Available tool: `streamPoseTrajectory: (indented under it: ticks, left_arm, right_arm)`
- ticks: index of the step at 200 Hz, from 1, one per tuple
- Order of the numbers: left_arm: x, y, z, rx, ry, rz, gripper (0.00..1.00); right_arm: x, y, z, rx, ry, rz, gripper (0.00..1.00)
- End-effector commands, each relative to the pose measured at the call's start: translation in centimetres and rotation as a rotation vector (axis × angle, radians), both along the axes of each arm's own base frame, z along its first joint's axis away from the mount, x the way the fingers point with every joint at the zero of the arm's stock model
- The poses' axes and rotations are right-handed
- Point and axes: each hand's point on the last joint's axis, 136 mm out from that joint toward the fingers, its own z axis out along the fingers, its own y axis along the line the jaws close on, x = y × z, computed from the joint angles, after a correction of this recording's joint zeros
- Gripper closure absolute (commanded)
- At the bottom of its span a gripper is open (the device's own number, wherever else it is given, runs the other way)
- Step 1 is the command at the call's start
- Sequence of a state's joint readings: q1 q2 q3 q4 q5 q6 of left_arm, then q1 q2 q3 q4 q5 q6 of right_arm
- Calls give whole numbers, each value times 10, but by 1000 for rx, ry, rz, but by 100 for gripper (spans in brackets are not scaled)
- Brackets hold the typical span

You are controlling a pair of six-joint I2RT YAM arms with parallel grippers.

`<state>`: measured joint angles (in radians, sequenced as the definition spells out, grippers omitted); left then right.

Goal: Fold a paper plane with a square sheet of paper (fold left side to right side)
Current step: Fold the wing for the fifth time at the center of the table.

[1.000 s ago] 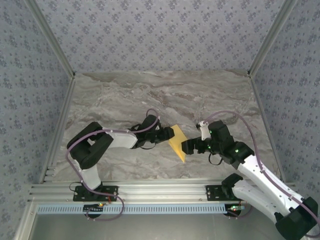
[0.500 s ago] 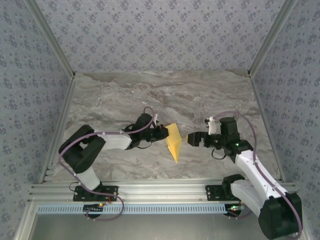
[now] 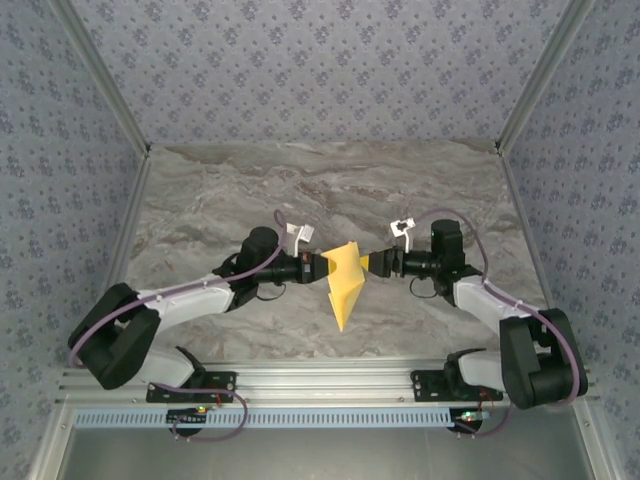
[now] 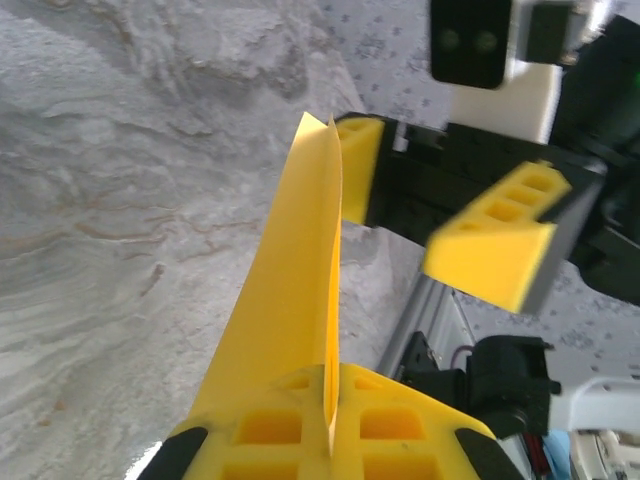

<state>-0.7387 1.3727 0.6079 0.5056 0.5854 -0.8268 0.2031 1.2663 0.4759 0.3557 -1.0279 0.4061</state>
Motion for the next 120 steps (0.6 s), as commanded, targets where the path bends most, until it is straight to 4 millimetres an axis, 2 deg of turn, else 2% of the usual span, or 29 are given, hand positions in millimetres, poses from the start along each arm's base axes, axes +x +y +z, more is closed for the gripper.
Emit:
streamPoseTrajectory:
  ticks: [1,48,72,95,120]
  left_arm:
    - [-10,1,29,-68,-91,-53,100]
    - [-14,2,36,-85,-94,-66,100]
    - [-13,1,34,-81,-88,-65,100]
    - [-11,3,31,-65,-74,-54,100]
    - [-6,5,21,-39,-45,-35,100]
  right_arm:
    - [-2,8,19,59,-67,92,25]
    - [-10,20,19,81,-47,181,31]
    - [-15,23,17,80,-32,218,41]
    - [-16,23,15,81,-20,228,47]
    - [-16,22,11,62,-7,219,60]
